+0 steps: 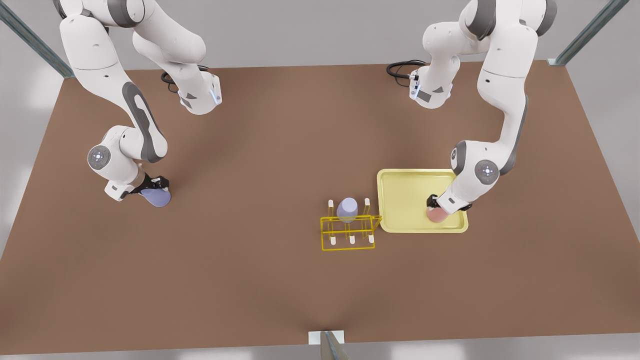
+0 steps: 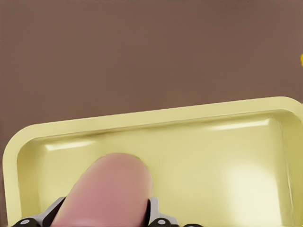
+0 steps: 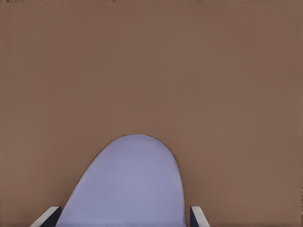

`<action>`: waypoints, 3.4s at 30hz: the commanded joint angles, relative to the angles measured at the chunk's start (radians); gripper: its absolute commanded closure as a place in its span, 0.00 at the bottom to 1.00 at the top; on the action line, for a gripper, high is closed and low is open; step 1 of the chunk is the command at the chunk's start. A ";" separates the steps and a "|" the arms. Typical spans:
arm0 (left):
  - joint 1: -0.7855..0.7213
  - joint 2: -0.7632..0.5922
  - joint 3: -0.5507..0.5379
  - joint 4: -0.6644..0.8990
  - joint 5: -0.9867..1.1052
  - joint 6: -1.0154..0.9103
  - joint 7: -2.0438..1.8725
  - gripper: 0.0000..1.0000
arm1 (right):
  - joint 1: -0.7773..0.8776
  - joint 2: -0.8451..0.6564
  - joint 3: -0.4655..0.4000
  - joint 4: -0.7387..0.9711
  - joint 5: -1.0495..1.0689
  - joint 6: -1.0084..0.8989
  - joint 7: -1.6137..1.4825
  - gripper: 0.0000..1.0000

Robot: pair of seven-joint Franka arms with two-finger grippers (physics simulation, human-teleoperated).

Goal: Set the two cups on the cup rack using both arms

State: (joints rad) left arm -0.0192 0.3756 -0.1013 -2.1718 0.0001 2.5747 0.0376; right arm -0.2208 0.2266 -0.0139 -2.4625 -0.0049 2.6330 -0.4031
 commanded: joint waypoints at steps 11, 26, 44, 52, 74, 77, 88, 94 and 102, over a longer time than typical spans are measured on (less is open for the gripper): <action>-0.064 0.046 -0.135 0.625 0.009 -0.725 -0.449 0.15 | 0.000 -0.001 -0.003 0.004 0.002 -0.002 -0.013 0.01; -0.222 0.358 -0.132 1.130 0.009 -0.834 -0.647 0.16 | 0.000 -0.010 -0.001 0.025 0.000 -0.041 -0.017 0.14; -0.278 0.456 -0.129 1.129 0.027 -0.682 -0.719 0.00 | 0.350 -0.096 0.015 0.266 0.002 -0.278 -0.003 0.14; 0.025 0.120 -0.132 1.167 0.046 -1.315 -0.360 0.00 | 0.534 -0.006 0.015 0.488 0.011 -0.353 0.004 0.16; -0.142 -0.106 0.028 0.833 0.023 -1.185 0.012 0.00 | 0.793 0.675 0.028 1.550 0.187 -0.504 0.150 0.16; -0.142 -0.107 0.026 0.833 0.023 -1.185 0.013 0.00 | 0.808 0.695 0.028 1.573 0.186 -0.492 0.155 0.16; -0.146 -0.110 0.009 0.834 0.023 -1.202 0.007 0.00 | 0.854 0.701 0.031 1.574 0.189 -0.490 0.176 0.16; -0.146 -0.110 0.009 0.834 0.023 -1.205 0.007 0.00 | 0.856 0.700 0.029 1.564 0.187 -0.492 0.179 0.16; -0.145 -0.110 0.009 0.834 0.023 -1.205 0.002 0.00 | 0.859 0.708 0.029 1.557 0.187 -0.481 0.184 0.00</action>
State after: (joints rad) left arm -0.1644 0.2665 -0.0918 -1.3381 0.0225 1.3708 0.0069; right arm 0.6385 0.9359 0.0153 -0.9061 0.1815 2.1496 -0.2514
